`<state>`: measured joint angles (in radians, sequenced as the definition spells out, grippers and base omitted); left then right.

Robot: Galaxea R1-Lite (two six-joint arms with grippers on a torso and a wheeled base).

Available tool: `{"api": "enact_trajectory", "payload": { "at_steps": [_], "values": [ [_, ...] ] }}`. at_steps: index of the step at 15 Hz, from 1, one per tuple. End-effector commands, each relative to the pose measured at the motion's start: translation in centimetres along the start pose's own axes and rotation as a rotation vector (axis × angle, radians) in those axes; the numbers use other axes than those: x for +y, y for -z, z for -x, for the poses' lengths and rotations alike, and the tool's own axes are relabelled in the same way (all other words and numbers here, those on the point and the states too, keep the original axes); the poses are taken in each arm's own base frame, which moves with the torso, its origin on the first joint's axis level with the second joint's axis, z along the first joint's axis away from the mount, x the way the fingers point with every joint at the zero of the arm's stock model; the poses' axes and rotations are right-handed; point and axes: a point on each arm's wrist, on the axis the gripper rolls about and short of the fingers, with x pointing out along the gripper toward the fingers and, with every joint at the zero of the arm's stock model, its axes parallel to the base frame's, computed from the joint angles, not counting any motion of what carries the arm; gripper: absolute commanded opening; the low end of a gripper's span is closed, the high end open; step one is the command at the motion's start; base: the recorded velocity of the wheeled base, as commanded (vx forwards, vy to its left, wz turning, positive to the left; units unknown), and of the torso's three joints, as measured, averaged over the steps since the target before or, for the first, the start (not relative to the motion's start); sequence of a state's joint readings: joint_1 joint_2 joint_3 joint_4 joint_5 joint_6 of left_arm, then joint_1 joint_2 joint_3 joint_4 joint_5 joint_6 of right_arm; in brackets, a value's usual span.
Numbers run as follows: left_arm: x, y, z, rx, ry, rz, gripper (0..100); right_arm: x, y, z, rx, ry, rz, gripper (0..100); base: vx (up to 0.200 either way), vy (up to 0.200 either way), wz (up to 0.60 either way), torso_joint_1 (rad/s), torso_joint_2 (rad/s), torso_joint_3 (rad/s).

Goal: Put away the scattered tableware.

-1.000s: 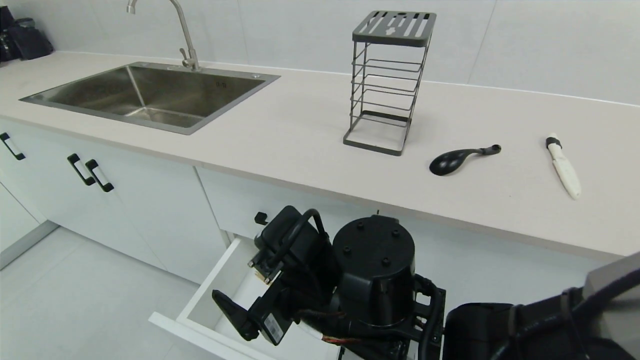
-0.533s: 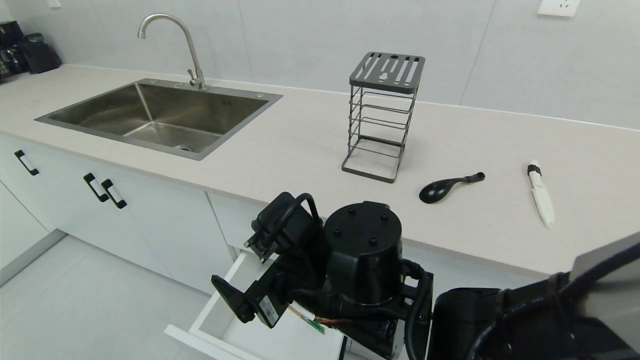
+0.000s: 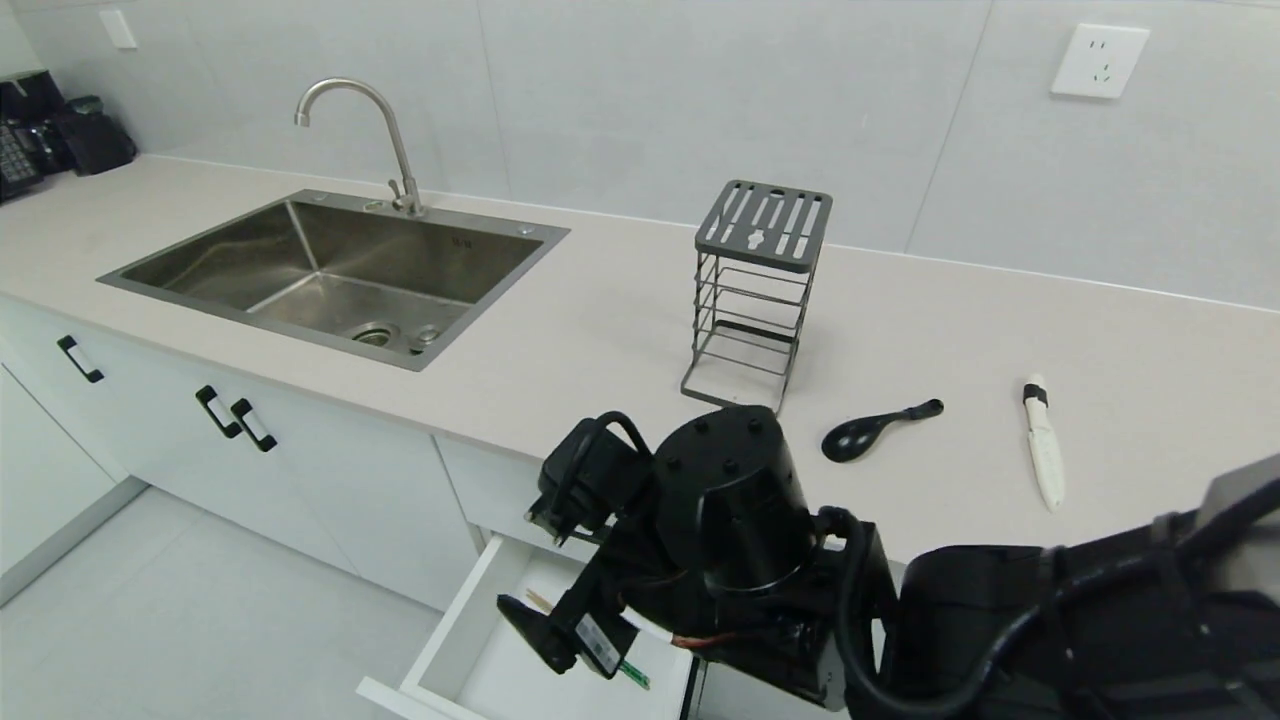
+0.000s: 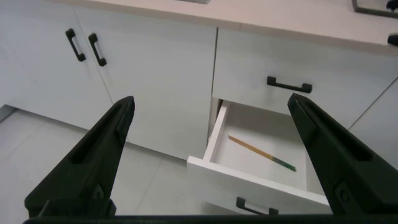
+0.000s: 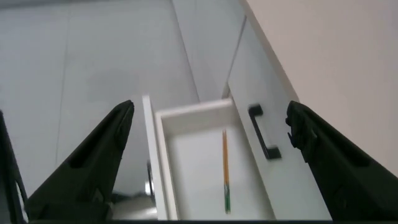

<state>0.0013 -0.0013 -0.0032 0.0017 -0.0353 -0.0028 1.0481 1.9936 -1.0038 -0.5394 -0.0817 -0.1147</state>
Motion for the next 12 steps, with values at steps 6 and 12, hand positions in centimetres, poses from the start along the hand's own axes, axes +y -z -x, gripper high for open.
{"api": "enact_trajectory", "payload": {
  "at_steps": [6, 12],
  "values": [
    [0.0, 0.0, 0.0, 0.001, 0.0, 0.0, 100, -4.1, 0.5, 4.4, 0.179, 0.057, -0.036, 100, 0.0, 0.0, 0.0, 0.273, -0.52, -0.249],
    [0.0, 0.0, 0.0, 0.001, 0.0, 0.0, 100, -5.6, 5.4, 8.2, 0.146, 0.088, -0.086, 100, 0.0, 0.0, 0.0, 0.022, -0.04, -0.023]
  ]
}}
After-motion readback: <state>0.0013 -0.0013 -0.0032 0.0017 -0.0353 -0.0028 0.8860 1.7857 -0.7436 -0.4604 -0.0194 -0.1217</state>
